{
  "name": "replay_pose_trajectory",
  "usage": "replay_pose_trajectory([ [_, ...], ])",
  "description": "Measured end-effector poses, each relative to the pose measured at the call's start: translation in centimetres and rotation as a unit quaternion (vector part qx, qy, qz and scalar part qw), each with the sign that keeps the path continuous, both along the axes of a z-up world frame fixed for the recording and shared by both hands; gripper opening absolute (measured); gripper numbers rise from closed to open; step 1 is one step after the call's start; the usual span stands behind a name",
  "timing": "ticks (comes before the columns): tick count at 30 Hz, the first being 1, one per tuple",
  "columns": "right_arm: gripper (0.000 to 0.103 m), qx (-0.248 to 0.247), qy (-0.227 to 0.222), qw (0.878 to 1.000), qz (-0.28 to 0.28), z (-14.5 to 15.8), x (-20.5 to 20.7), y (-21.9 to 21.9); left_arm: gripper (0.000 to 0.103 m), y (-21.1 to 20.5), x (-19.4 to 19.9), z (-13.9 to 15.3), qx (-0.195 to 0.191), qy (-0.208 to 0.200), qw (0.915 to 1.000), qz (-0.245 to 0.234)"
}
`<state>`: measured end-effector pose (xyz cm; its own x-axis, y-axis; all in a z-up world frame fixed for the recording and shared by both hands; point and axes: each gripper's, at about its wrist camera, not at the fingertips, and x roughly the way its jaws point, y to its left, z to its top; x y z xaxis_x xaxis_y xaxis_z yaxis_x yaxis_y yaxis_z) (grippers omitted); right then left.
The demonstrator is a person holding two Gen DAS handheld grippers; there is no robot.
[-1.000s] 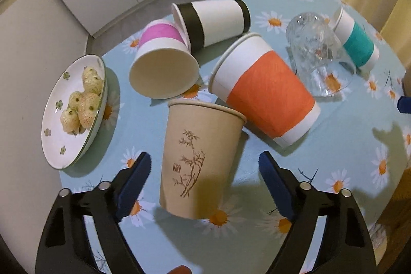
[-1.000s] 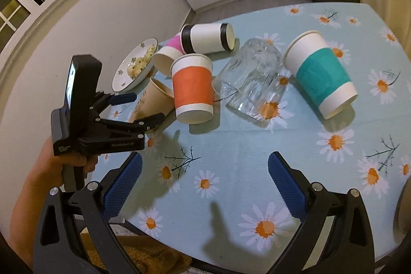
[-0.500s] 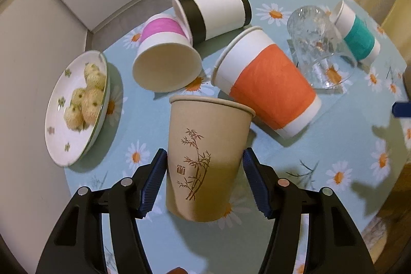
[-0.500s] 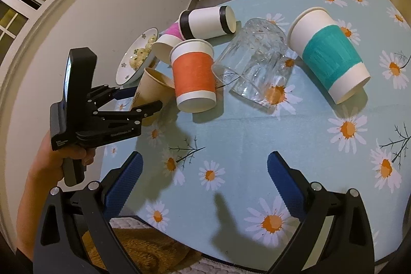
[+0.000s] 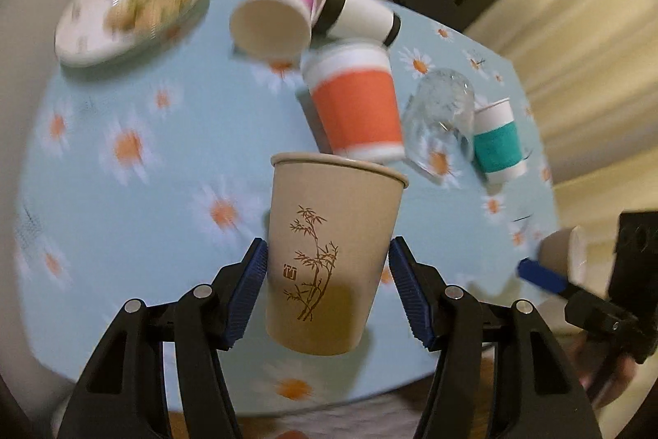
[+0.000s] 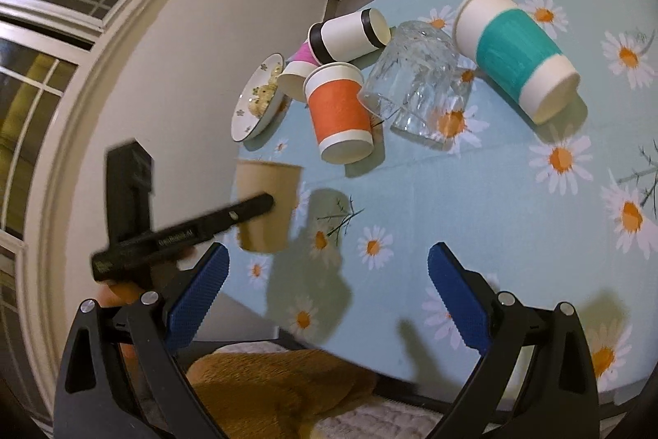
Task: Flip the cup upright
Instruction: 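Lift the tan cup with the right gripper and rotate it rim-up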
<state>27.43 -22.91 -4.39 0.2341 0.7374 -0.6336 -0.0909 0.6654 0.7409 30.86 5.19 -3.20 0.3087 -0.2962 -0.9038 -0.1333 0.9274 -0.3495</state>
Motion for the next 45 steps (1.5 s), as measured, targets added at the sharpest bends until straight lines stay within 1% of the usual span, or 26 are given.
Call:
replay_pose_trajectory([
  [3, 0.097, 0.01, 0.01, 1.0, 0.0, -0.1, -0.4, -0.7, 0.059, -1.2, -1.7, -1.6, -0.044, 0.018, 0.9982, 0.036],
  [7, 0.097, 0.016, 0.023, 1.0, -0.008, -0.4, -1.1, -2.0, 0.059, -2.4, -3.0, -3.8, -0.076, 0.043, 0.9937, 0.07],
  [9, 0.097, 0.018, 0.028, 0.999, -0.013, -0.5, -1.2, -2.4, 0.059, -3.0, -3.5, -4.4, -0.073, 0.048, 0.993, 0.079],
  [11, 0.097, 0.021, 0.03, 0.999, -0.014, -0.7, -1.4, -2.8, 0.06, -3.5, -3.6, -4.8, -0.067, 0.047, 0.9934, 0.08],
  [13, 0.097, 0.02, 0.032, 0.999, -0.014, -0.9, -1.6, -2.9, 0.06, -3.8, -3.7, -5.1, -0.068, 0.046, 0.9933, 0.081],
  [15, 0.097, 0.014, 0.035, 0.999, -0.016, -1.1, -1.7, -2.8, 0.067, -4.1, -3.9, -5.3, -0.056, 0.046, 0.9939, 0.083],
  [16, 0.097, 0.011, 0.039, 0.999, -0.017, -1.2, -1.8, -2.7, 0.079, -4.3, -3.9, -5.4, -0.049, 0.048, 0.9942, 0.083],
  [17, 0.097, 0.01, 0.041, 0.999, -0.016, -1.3, -1.8, -2.5, 0.08, -4.4, -4.0, -5.5, -0.049, 0.048, 0.9941, 0.084],
  [23, 0.097, 0.008, 0.041, 0.999, -0.008, -1.3, -1.8, -1.9, 0.081, -4.2, -4.2, -5.1, -0.033, 0.043, 0.9956, 0.077],
  [25, 0.097, 0.004, 0.041, 0.999, -0.008, -1.3, -1.7, -1.8, 0.081, -3.9, -4.3, -4.9, -0.041, 0.04, 0.9953, 0.079],
  [32, 0.097, -0.008, 0.046, 0.999, 0.005, -2.1, -1.6, -0.6, 0.081, -2.7, -4.9, -4.3, -0.048, 0.033, 0.9954, 0.076],
  [39, 0.096, -0.03, 0.052, 0.998, 0.029, -3.3, -0.6, 2.0, 0.081, 0.0, -6.8, -3.4, -0.068, 0.007, 0.9934, 0.092],
  [41, 0.092, -0.037, 0.054, 0.997, 0.032, -3.4, -0.1, 2.8, 0.081, 1.1, -7.9, -3.1, -0.067, -0.008, 0.9923, 0.104],
  [45, 0.089, -0.071, 0.05, 0.995, 0.05, -4.1, 0.9, 5.1, 0.081, 2.7, -10.1, -3.1, -0.073, -0.025, 0.9906, 0.113],
])
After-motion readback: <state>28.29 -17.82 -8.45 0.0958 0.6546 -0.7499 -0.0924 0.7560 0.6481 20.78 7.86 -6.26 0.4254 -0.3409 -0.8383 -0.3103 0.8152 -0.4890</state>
